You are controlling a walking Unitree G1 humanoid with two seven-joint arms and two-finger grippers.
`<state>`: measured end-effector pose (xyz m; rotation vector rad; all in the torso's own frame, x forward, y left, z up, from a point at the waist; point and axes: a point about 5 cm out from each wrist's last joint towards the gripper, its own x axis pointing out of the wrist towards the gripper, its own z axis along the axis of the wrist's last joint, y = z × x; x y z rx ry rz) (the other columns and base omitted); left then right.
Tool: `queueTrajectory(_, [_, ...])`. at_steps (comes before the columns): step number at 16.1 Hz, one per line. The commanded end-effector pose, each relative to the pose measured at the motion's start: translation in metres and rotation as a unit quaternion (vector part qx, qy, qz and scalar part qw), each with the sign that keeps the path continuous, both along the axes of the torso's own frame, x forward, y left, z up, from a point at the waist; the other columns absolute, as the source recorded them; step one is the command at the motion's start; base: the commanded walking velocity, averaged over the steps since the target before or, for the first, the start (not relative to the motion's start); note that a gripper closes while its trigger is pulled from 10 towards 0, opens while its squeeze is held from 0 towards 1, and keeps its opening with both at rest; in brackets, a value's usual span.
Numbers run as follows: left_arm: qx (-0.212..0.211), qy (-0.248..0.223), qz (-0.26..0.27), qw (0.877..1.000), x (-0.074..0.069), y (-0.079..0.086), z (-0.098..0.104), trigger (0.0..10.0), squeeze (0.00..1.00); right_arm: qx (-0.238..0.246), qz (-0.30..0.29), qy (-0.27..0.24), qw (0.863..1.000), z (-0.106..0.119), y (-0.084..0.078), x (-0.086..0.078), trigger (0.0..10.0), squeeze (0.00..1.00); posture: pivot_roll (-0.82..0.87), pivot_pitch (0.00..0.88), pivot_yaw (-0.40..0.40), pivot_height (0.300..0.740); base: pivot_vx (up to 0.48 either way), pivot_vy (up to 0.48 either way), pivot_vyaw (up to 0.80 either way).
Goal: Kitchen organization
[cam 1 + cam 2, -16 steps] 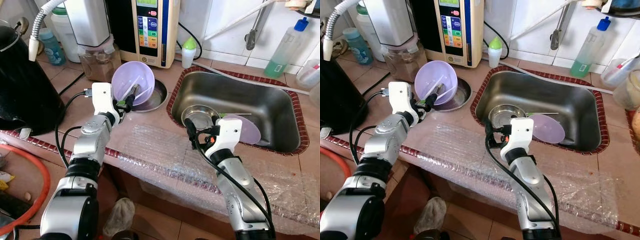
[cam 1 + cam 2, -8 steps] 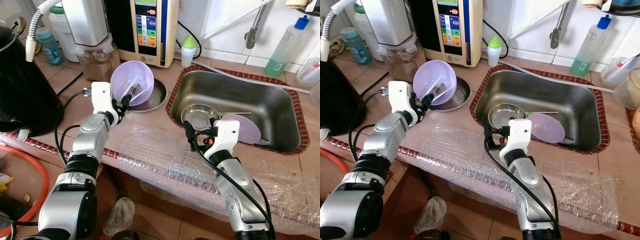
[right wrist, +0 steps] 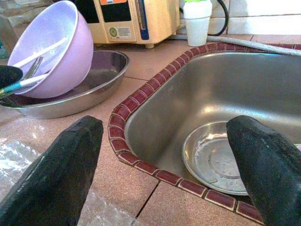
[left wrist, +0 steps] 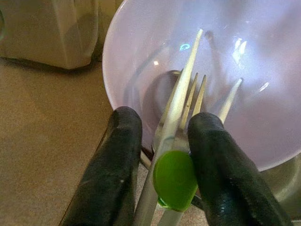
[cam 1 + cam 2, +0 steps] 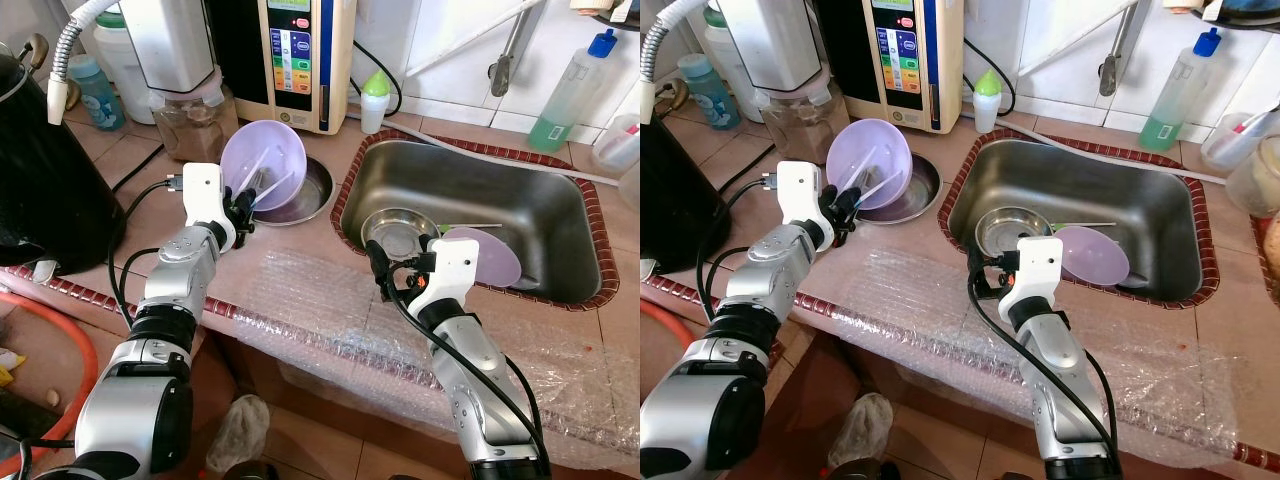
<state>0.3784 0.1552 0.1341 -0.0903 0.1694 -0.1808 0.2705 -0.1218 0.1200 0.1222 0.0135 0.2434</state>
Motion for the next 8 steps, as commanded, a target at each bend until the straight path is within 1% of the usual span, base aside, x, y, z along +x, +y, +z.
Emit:
queueTrajectory(1, [0.008,0.004,-0.006,1.0,0.0025,0.0002,0.0021,0.0,0.0,0.003,0.004,-0.005,1.0,0.0038,0.0018,0.001,10.0,0.0,-0.04,0.057,0.057,0.74,0.0,0.0,0.0])
queueTrajectory(8, [0.006,-0.004,-0.003,1.0,0.0052,0.0013,0.007,0.0,0.0,0.004,0.002,-0.007,1.0,0.0042,0.0023,0.0031,10.0,0.0,-0.03,0.052,0.058,0.74,0.0,0.0,0.0])
